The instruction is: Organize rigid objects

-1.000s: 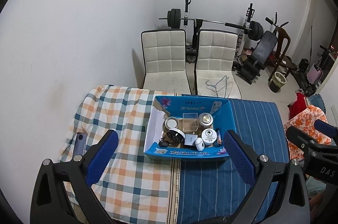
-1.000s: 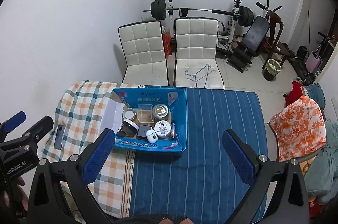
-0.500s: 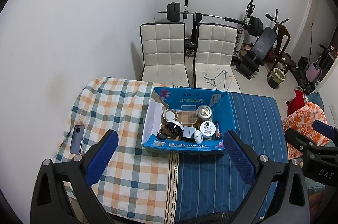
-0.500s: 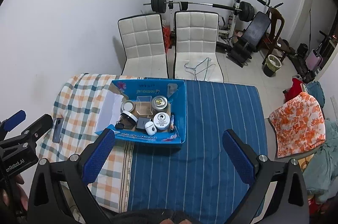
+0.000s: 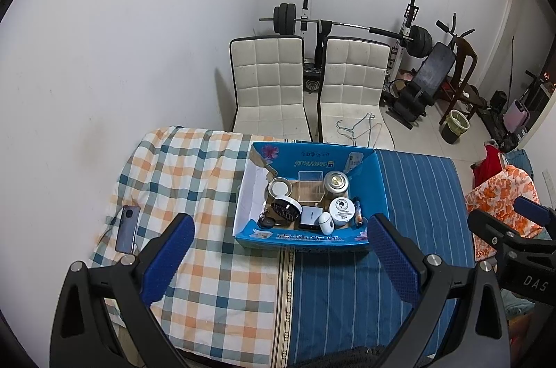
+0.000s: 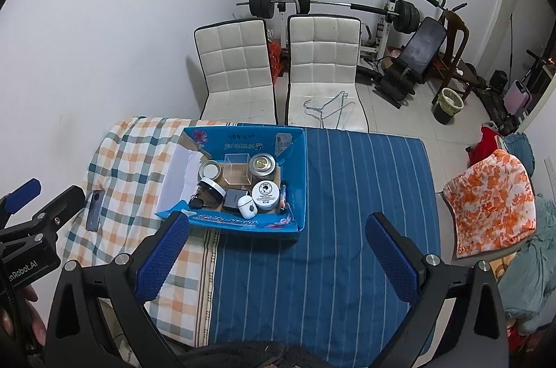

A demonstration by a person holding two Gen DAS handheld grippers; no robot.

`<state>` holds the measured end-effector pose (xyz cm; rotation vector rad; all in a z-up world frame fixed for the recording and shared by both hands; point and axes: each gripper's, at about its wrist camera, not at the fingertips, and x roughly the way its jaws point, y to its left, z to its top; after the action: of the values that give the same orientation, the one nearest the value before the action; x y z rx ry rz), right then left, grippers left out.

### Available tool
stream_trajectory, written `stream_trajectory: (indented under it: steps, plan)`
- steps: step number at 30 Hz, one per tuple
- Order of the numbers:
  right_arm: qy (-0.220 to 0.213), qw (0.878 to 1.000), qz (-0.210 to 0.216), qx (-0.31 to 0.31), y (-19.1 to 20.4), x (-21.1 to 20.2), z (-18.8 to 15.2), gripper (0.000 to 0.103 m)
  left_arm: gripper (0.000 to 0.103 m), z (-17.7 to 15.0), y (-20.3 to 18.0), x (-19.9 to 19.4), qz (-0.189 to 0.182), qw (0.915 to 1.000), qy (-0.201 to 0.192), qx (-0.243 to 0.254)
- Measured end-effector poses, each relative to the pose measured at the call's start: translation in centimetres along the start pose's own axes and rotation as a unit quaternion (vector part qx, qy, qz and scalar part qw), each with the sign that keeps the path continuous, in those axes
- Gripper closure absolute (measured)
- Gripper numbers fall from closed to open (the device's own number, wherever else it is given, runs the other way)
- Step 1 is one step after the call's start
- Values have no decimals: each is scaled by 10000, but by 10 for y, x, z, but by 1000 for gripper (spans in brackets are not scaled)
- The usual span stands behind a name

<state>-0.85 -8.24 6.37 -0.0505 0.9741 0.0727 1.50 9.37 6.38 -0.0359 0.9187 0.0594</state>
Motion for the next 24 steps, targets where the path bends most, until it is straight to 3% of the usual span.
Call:
stream_trajectory:
  steps: [24]
  plan:
    - [38,10000,-62,-16,-6,4,2,0,1,-12,-3,6,-43,9999,101,-12]
